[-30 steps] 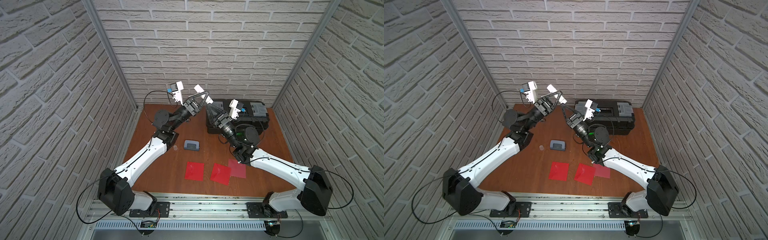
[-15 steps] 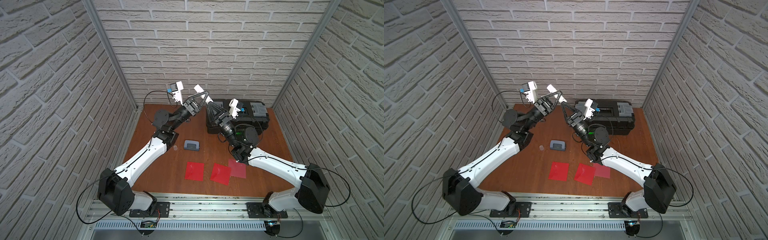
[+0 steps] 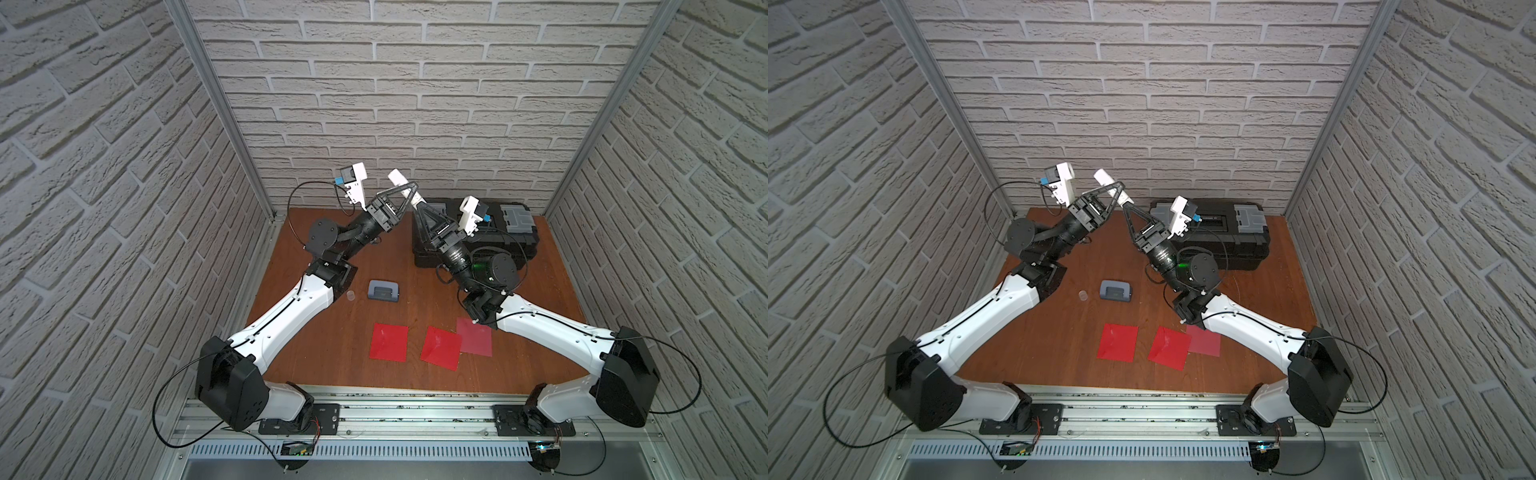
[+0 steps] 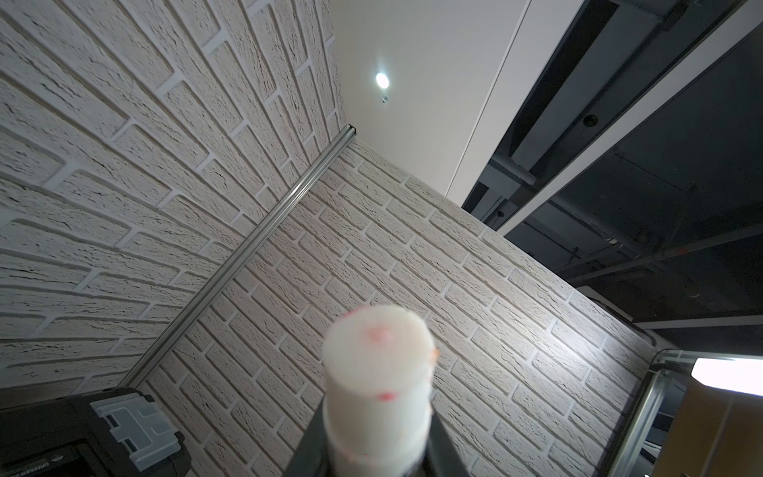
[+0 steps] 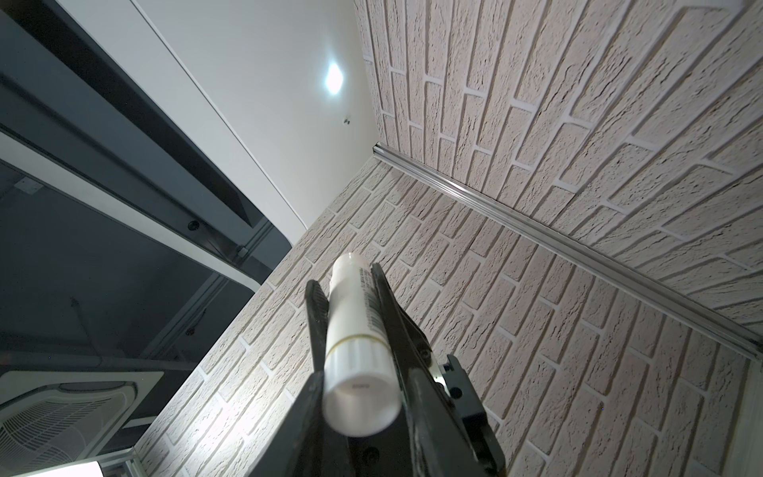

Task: Seal the envelope with a glue stick
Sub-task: Screw the glue stick.

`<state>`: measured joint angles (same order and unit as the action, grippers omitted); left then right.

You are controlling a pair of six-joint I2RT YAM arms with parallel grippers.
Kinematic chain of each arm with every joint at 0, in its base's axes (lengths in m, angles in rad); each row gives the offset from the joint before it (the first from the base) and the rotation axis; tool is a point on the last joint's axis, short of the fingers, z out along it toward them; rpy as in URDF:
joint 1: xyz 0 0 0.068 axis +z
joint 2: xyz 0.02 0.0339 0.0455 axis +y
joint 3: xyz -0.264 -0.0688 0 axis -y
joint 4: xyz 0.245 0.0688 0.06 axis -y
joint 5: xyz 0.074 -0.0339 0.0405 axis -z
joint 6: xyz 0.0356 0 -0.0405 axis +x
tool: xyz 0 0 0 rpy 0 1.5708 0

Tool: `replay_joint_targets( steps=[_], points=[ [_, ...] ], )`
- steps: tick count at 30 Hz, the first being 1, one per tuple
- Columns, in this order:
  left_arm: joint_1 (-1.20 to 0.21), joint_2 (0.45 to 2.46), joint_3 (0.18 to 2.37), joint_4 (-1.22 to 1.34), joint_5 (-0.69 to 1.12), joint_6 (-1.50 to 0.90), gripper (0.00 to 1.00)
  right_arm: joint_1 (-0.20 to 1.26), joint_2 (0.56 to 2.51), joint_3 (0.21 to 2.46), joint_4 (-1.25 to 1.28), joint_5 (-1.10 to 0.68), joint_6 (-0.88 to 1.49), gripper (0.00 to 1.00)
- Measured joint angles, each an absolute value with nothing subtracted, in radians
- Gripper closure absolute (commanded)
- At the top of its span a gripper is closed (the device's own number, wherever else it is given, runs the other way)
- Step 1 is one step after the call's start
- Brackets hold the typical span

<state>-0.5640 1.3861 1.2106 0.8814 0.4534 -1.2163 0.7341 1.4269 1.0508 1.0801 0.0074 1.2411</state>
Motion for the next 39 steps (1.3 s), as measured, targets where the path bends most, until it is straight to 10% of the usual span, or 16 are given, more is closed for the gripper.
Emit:
replay_joint_targets(
  steps=[14,23,25,28,39],
  points=[
    [-0.582,1.387,1.225,0.899,0.474,-1.235,1.0,0.71,1.306,1.064,0.865,-0.112,0.535,0.97],
    [-0.599,1.365,1.24,0.968,0.505,-1.233,1.0,0.691,1.239,1.174,0.621,-0.268,-0.467,0.97],
    [-0.604,1.365,1.242,0.974,0.507,-1.233,1.0,0.691,1.233,1.174,0.617,-0.271,-0.553,0.84],
    [-0.604,1.365,1.242,0.971,0.506,-1.233,1.0,0.691,1.232,1.168,0.623,-0.266,-0.568,0.64],
    [-0.606,1.374,1.242,0.892,0.495,-1.205,1.0,0.728,1.202,1.081,0.744,-0.179,0.078,0.5]
  ],
)
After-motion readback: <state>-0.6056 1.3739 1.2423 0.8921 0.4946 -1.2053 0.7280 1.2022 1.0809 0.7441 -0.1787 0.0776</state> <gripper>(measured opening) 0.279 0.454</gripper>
